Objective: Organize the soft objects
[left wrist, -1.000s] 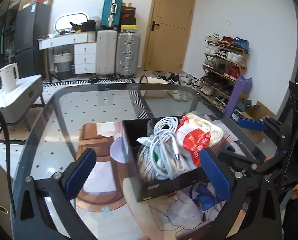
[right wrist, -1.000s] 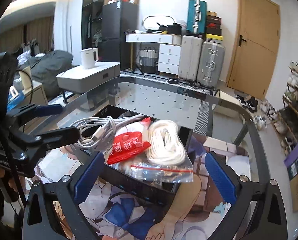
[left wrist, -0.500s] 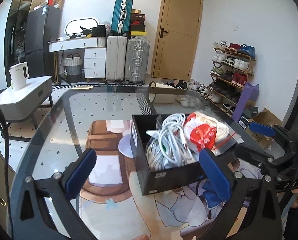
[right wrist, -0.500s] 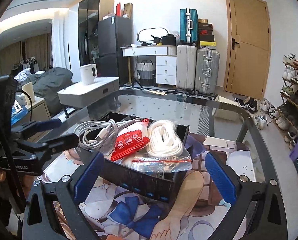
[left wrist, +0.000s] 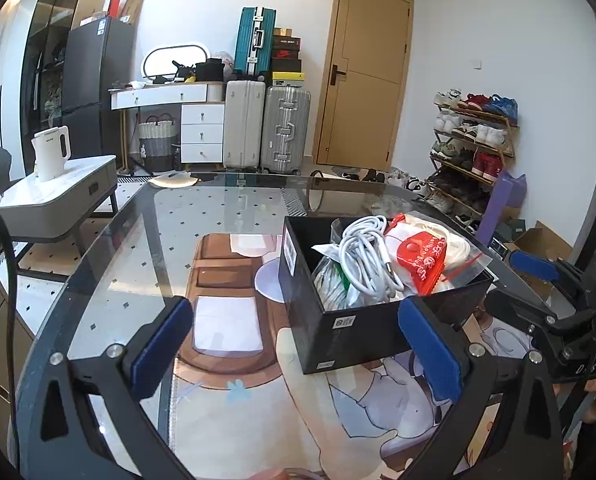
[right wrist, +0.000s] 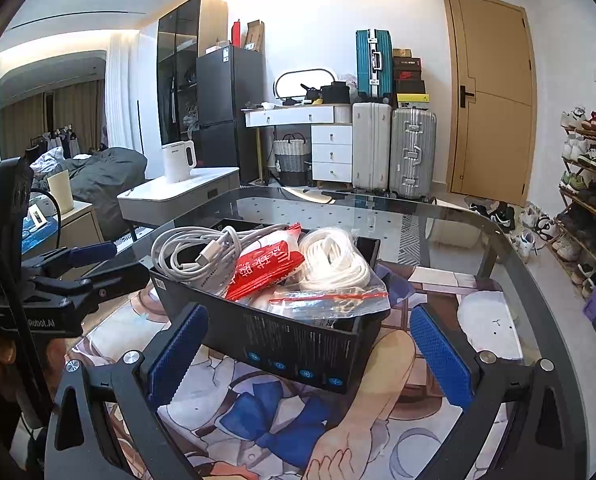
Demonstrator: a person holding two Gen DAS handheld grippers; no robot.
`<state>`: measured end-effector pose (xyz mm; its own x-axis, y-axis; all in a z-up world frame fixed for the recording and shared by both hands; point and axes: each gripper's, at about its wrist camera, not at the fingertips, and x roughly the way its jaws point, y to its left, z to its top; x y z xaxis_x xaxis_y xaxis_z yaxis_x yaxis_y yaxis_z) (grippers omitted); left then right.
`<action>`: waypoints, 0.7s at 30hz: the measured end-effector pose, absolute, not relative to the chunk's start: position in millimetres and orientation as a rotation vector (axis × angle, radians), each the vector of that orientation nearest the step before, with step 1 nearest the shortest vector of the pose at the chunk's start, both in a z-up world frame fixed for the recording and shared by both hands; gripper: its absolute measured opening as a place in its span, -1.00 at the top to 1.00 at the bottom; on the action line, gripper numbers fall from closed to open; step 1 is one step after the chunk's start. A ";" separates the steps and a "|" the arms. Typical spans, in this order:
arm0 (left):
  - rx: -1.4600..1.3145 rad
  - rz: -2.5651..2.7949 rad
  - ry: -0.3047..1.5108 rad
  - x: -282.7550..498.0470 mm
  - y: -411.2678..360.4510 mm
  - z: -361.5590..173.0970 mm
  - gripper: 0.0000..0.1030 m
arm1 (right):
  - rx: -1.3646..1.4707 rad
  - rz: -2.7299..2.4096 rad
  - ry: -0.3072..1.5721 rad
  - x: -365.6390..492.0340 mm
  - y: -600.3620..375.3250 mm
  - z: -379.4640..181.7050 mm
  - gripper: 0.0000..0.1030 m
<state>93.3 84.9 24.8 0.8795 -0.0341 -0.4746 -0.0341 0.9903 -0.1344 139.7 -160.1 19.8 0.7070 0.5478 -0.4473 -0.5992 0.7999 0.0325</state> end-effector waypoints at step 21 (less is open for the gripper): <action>-0.139 0.021 0.492 93.5 86.4 21.8 -1.00 | -0.102 0.631 0.413 135.0 -163.6 21.3 -0.99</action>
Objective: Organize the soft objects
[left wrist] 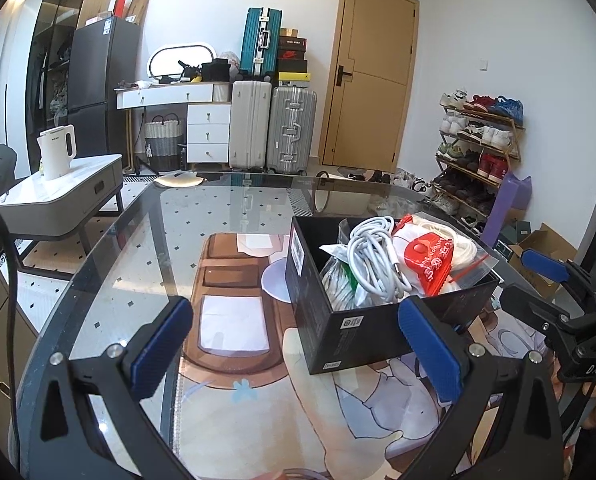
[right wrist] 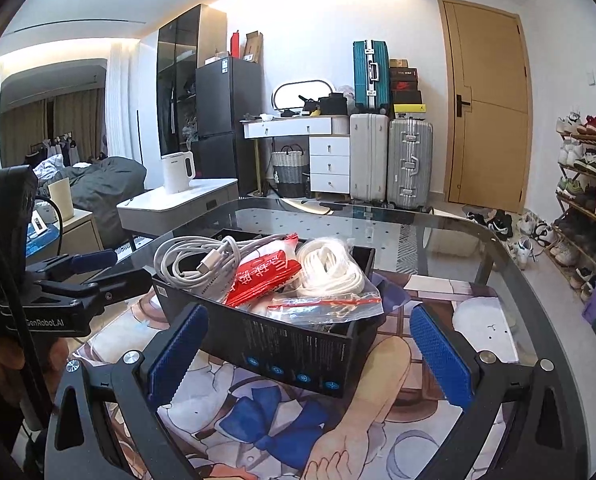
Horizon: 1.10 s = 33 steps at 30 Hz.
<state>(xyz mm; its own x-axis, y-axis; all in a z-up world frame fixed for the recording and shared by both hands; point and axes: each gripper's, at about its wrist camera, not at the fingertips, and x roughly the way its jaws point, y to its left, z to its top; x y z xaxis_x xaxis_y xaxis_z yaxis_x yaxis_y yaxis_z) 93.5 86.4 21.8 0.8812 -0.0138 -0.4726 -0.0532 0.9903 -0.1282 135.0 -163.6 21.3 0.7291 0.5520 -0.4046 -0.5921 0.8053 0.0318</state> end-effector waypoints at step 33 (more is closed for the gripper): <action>-0.104 0.022 0.471 87.7 75.8 27.4 -1.00 | -0.110 0.622 0.392 123.4 -161.4 26.3 -0.99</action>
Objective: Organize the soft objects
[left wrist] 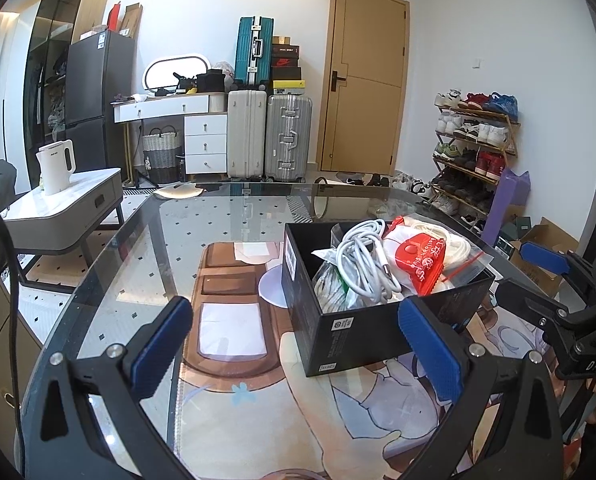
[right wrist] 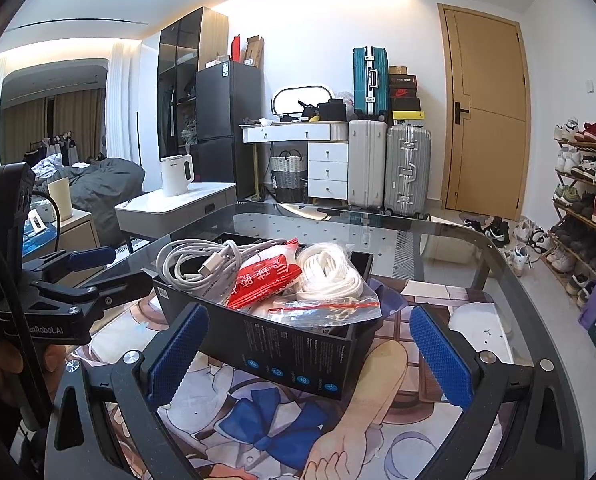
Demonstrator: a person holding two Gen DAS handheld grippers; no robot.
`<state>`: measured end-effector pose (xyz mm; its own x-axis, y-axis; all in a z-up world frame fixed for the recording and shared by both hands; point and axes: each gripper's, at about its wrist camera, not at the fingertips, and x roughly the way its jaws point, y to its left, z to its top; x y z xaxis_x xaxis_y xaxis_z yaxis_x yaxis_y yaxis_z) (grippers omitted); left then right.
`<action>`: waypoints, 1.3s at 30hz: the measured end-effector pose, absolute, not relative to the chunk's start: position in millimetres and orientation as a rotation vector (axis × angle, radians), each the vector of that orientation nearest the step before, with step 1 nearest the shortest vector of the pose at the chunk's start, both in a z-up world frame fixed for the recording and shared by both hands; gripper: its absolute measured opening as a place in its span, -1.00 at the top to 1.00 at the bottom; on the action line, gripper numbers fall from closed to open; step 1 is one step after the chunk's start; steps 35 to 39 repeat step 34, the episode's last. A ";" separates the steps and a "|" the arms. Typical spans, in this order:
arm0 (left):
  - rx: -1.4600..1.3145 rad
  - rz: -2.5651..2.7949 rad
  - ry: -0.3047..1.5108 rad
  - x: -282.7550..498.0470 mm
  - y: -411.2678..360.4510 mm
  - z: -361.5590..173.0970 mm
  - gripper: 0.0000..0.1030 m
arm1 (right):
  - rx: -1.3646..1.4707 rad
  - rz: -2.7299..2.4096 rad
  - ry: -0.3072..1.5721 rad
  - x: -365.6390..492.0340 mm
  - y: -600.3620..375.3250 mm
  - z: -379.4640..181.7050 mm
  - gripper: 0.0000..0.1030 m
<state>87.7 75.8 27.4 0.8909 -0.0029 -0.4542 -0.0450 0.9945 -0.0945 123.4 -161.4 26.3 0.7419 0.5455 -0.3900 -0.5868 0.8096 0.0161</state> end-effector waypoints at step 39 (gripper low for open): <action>-0.088 0.056 0.451 86.0 79.4 34.1 -1.00 | -0.112 0.628 0.401 127.7 -160.9 28.0 -0.99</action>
